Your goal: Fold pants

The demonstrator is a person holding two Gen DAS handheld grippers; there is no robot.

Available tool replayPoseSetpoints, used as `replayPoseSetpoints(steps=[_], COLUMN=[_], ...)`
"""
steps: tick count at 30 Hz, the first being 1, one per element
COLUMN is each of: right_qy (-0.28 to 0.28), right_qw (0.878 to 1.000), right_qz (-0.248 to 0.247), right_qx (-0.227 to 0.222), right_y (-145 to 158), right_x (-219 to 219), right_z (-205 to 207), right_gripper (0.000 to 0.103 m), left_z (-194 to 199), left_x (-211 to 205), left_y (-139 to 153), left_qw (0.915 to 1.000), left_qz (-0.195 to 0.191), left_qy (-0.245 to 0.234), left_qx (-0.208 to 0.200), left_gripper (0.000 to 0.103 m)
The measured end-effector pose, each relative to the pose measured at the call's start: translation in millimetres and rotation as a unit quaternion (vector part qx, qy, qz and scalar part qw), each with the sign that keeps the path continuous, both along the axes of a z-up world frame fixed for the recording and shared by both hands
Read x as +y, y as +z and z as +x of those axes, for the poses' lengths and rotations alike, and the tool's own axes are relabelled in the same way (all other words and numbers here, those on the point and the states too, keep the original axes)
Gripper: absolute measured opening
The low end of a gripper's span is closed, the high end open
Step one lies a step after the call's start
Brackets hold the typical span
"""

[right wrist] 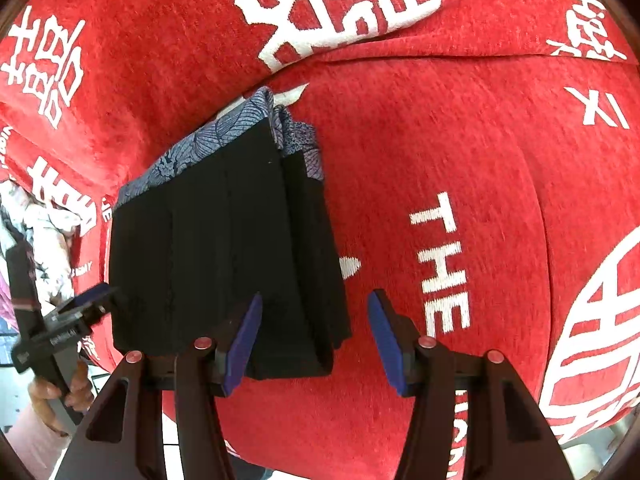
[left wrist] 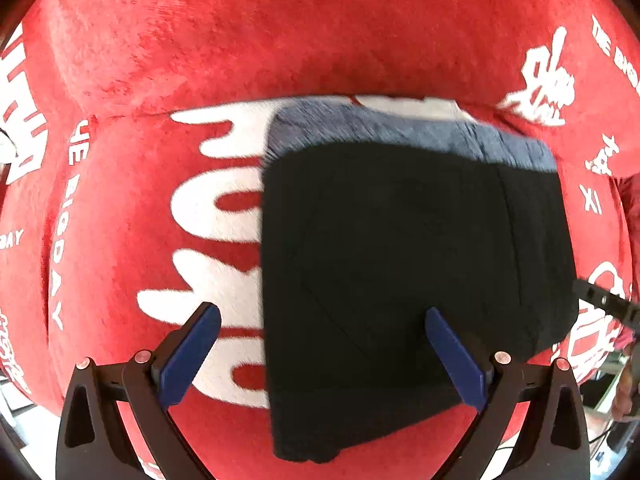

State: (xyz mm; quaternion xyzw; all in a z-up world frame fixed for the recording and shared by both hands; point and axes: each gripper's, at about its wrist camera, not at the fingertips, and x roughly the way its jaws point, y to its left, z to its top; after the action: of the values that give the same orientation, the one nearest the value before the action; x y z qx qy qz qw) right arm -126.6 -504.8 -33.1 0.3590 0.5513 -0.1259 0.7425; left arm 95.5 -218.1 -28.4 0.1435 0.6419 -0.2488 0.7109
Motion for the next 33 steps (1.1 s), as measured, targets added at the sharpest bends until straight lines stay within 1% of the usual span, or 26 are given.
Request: replayPoseSetpoints(steps=[4, 7, 10, 13, 16, 20, 22, 24, 25, 27, 33], right_qy=[-0.003, -0.005, 0.003, 0.008, 0.011, 0.019, 0.024, 0.025, 0.024, 0.021, 0.013], right_qw=[1.0, 1.0, 1.0, 1.0, 1.0, 1.0, 0.999, 0.999, 0.999, 0.998, 0.995], right_qz=[0.004, 0.01, 0.009, 0.012, 0.014, 0.017, 0.021, 0.032, 0.04, 0.054, 0.094], right_qx=[0.0, -0.002, -0.001, -0.001, -0.001, -0.005, -0.013, -0.024, -0.028, -0.03, -0.022], right_y=[-2, -2, -3, -4, -4, -4, -3, -4, -6, -10, -26], right_x=[-4, -5, -4, -4, -7, -10, -12, -16, -18, -22, -31], right_z=[3, 4, 6, 8, 11, 14, 15, 16, 18, 20, 25], right_gripper=[0.059, 0.059, 0.059, 0.059, 0.059, 0.066, 0.067, 0.067, 0.067, 0.067, 0.068], left_z=[14, 16, 15, 15, 19, 25, 29, 33, 35, 39, 48], left_x=[4, 4, 5, 8, 10, 14, 15, 18, 18, 20, 18], left_y=[-5, -17, -25, -29, -31, -30, -25, -19, -16, -13, -25], left_qw=[0.9999, 1.0, 0.9998, 0.9995, 0.9995, 0.9994, 0.9992, 0.9984, 0.9974, 0.996, 0.9941], left_qz=[0.003, 0.008, 0.005, -0.005, -0.014, -0.019, -0.024, -0.04, -0.054, -0.066, -0.071], left_qy=[0.011, 0.001, -0.014, -0.024, -0.026, -0.028, -0.028, -0.032, -0.033, -0.031, -0.011], left_qx=[-0.002, 0.0, -0.014, -0.019, -0.008, 0.007, 0.016, 0.025, 0.035, 0.05, 0.081], left_gripper=[0.103, 0.103, 0.103, 0.103, 0.103, 0.103, 0.103, 0.103, 0.103, 0.103, 0.103])
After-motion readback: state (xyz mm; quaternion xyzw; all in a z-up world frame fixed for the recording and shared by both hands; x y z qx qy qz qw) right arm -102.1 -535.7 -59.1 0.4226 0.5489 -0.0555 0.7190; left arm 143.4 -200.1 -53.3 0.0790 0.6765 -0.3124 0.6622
